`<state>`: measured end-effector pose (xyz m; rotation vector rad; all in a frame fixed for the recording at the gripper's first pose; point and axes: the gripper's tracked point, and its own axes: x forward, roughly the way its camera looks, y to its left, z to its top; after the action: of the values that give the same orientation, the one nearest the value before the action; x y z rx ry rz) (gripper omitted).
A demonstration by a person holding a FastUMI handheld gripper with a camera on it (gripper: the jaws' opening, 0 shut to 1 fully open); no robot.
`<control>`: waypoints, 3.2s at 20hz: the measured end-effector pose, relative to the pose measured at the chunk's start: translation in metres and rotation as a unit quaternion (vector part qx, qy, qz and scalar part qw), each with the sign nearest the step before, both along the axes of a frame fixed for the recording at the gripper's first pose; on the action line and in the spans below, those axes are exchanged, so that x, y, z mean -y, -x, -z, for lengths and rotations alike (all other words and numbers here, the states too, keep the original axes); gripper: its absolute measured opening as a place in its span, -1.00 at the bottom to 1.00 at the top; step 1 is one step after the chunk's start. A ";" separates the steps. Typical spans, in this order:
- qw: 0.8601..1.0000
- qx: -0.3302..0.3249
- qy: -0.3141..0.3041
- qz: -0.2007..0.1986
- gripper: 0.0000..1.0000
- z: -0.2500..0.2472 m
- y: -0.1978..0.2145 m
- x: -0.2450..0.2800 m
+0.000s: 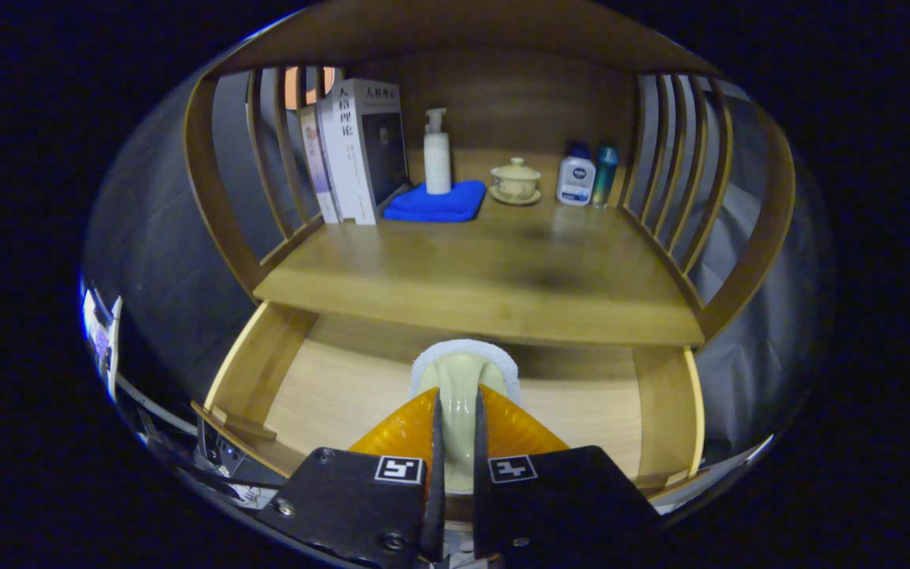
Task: Pull open the drawer, take out the items inside it, and place them on the countertop above the cabinet.
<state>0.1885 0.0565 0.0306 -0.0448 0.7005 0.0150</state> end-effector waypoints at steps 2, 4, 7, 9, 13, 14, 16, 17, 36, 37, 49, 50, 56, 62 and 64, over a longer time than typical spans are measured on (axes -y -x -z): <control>1.000 0.011 0.002 0.003 -0.66 -0.018 -0.008 0.002; 1.000 0.020 0.005 0.013 -0.66 -0.030 -0.019 0.006; 1.000 0.021 -0.005 0.019 -0.65 -0.043 -0.033 0.000; 1.000 0.023 0.000 0.022 -0.66 -0.053 -0.050 0.000; 1.000 0.007 0.009 0.028 -0.66 -0.061 -0.082 -0.004; 1.000 0.003 0.003 0.031 -0.66 -0.062 -0.090 -0.006; 0.999 0.000 -0.004 0.035 -0.66 -0.063 -0.108 -0.006; 0.999 -0.002 -0.006 0.040 -0.66 -0.062 -0.117 -0.004; 0.998 -0.031 -0.043 0.041 0.35 -0.018 -0.159 0.000; 0.998 -0.025 -0.051 0.041 0.37 -0.019 -0.158 -0.002; 0.988 0.150 -0.031 0.003 0.56 -0.062 -0.104 -0.012; 0.985 0.168 -0.024 -0.003 0.66 -0.065 -0.093 -0.014; 0.961 0.275 -0.005 -0.027 0.96 -0.079 -0.012 -0.025; 0.939 0.343 0.004 -0.020 0.96 -0.053 0.060 -0.018; 0.939 0.343 0.004 -0.008 0.97 -0.030 0.078 -0.012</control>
<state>0.1101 0.0686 0.0611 -0.0596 -0.0004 0.0100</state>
